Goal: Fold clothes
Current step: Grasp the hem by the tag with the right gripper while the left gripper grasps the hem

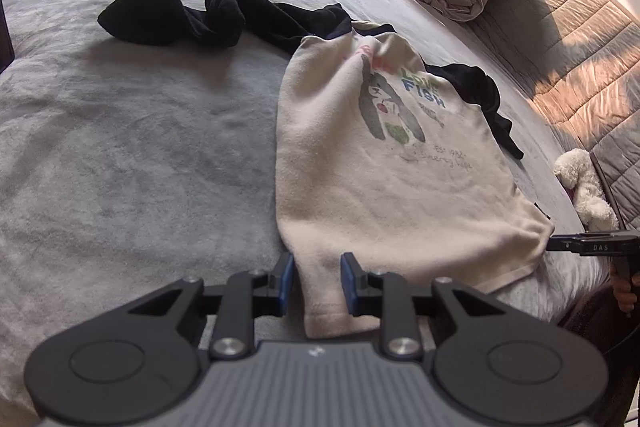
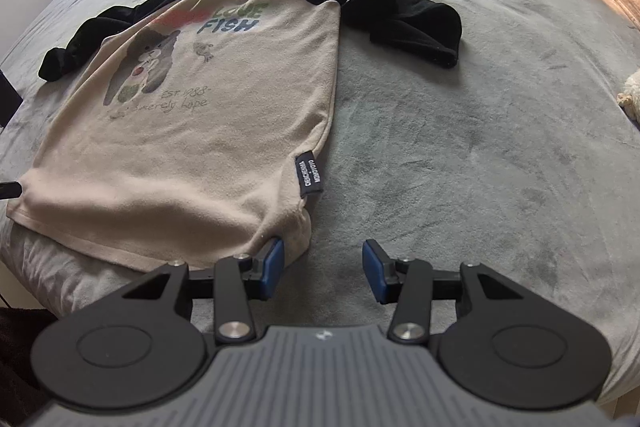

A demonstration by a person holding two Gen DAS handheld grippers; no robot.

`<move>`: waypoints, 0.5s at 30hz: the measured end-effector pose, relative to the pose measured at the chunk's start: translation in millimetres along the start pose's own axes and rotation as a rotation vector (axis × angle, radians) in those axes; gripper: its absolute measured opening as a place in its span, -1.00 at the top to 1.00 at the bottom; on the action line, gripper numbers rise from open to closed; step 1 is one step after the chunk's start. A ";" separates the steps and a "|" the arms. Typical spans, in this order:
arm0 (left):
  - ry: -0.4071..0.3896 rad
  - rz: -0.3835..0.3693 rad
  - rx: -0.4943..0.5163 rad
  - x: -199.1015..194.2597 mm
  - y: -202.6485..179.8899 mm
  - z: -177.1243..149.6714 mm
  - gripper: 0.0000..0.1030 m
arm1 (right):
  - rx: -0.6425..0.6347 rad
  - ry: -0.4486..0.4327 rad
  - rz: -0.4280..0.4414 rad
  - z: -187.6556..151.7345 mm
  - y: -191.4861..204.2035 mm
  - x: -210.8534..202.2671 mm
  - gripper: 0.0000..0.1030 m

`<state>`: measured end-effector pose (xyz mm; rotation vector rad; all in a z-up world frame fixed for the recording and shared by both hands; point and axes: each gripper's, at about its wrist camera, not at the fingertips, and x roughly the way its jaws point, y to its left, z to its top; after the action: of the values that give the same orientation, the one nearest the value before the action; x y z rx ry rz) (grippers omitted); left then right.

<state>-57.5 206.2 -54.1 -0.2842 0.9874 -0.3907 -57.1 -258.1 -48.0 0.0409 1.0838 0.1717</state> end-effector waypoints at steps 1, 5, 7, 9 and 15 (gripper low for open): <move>0.006 0.002 0.003 1.7 0.0 -0.3 0.50 | -0.008 0.004 0.003 1.5 2.8 3.6 0.07; 0.019 0.007 0.015 5.7 -0.7 -1.4 0.51 | -0.050 0.009 -0.009 6.9 15.7 16.5 0.07; 0.021 0.005 0.023 5.9 -1.6 -2.1 0.51 | -0.069 0.004 -0.016 8.1 20.5 21.2 0.07; 0.025 0.002 0.032 6.1 -2.8 -3.0 0.51 | -0.089 0.001 -0.027 8.0 25.7 26.5 0.07; 0.051 -0.007 0.081 8.8 -12.6 -7.1 0.85 | -0.122 0.013 -0.008 5.5 34.1 22.5 0.74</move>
<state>-61.7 190.7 -59.4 -0.2053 1.0179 -0.4446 -46.1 -220.6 -61.2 -0.0740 1.0848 0.2305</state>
